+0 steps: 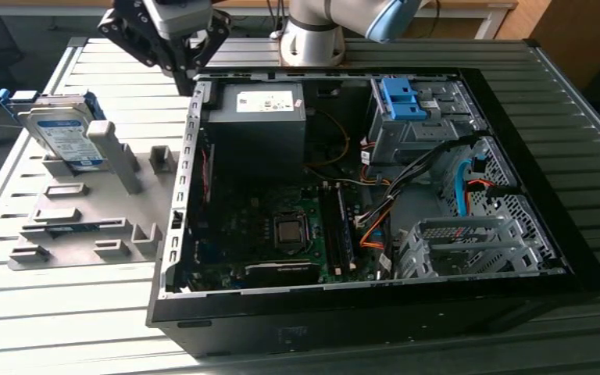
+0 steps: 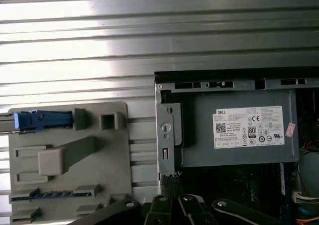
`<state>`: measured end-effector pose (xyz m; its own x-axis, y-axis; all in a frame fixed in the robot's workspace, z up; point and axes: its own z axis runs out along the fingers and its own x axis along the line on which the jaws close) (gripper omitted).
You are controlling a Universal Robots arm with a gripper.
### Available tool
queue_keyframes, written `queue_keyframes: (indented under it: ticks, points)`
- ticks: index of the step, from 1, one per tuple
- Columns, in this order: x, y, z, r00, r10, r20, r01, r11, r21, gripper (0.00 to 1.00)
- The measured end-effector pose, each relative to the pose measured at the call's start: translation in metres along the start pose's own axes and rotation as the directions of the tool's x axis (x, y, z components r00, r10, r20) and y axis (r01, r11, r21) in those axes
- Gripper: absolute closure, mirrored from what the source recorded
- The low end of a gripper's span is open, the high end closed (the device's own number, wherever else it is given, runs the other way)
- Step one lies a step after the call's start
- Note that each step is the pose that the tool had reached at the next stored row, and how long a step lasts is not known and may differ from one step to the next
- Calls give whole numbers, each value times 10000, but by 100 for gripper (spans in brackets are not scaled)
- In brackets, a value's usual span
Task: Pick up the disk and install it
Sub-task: 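Reach for the disk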
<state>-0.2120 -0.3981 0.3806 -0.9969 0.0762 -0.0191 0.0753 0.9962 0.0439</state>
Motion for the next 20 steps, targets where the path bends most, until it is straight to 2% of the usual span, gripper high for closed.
queue_keyframes:
  ticks: [20]
  points:
    - [119, -10, 31, 10000, 2, -37, -2, 10000, 2, 89]
